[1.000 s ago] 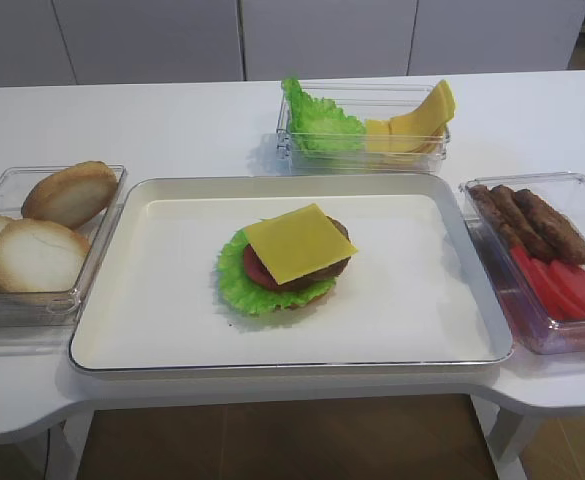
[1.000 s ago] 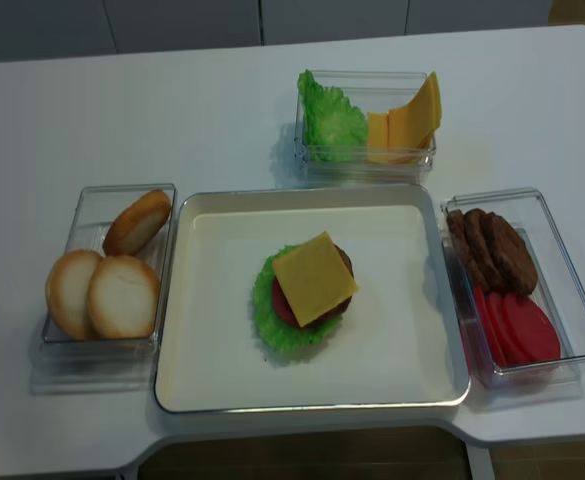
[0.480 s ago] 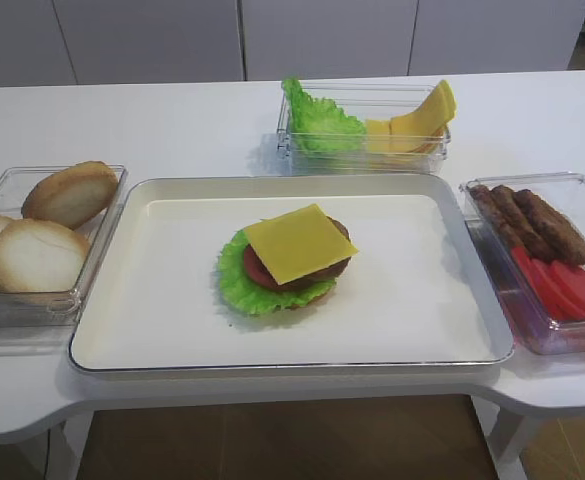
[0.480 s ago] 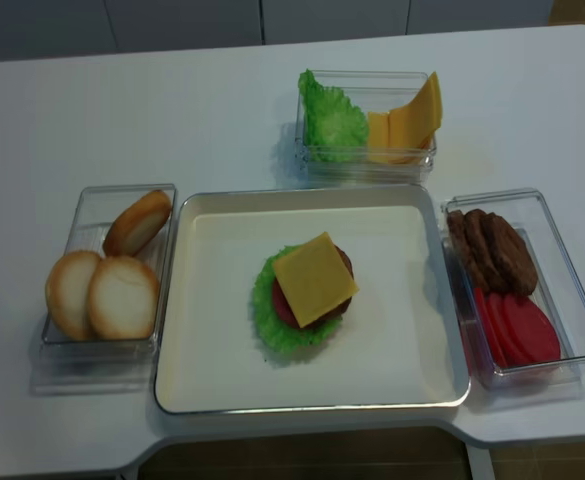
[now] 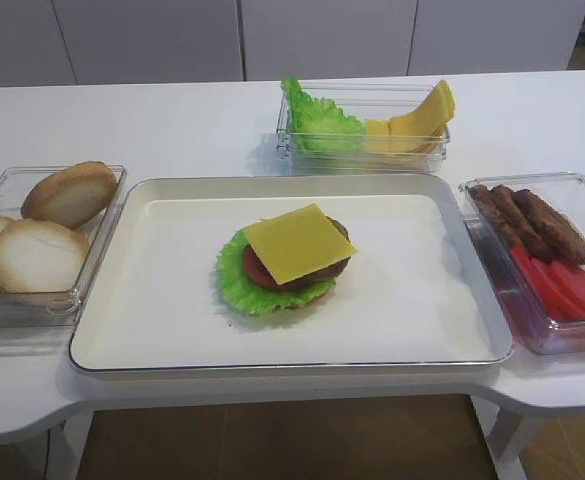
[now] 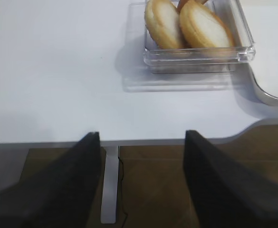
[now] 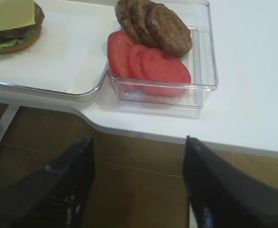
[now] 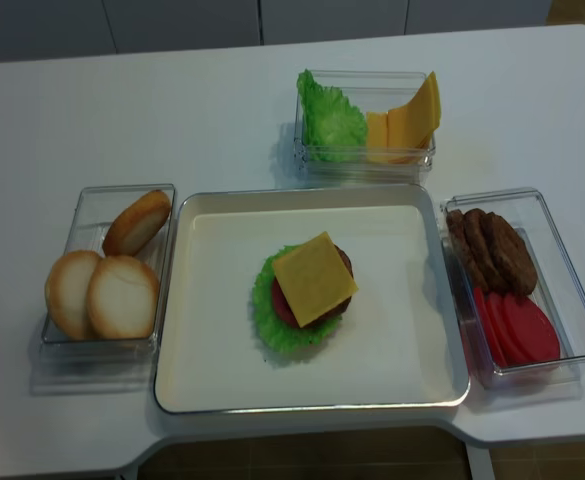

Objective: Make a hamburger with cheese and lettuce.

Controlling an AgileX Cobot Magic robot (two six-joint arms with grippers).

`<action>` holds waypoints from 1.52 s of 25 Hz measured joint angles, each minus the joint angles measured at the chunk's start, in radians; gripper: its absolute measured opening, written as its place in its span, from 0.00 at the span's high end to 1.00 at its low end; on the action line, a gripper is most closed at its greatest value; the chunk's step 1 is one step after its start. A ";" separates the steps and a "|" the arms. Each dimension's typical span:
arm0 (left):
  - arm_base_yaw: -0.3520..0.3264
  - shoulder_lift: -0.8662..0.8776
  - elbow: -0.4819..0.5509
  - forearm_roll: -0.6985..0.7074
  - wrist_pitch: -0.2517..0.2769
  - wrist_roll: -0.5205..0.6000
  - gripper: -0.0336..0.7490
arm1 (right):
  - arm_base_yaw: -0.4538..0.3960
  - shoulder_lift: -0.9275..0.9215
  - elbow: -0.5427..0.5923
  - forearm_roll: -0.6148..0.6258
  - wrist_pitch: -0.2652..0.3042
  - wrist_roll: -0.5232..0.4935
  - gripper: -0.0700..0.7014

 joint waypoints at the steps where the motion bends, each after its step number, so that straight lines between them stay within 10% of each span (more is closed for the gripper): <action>1: 0.000 0.000 0.000 0.000 0.000 0.000 0.43 | -0.013 0.000 0.000 0.002 0.000 0.000 0.30; 12: 0.000 0.000 0.000 0.000 0.000 0.000 0.43 | -0.178 -0.002 0.002 0.008 0.000 0.000 0.31; 38: 0.000 0.000 0.000 0.000 0.000 0.000 0.43 | -0.184 -0.002 0.002 -0.033 0.000 0.024 0.52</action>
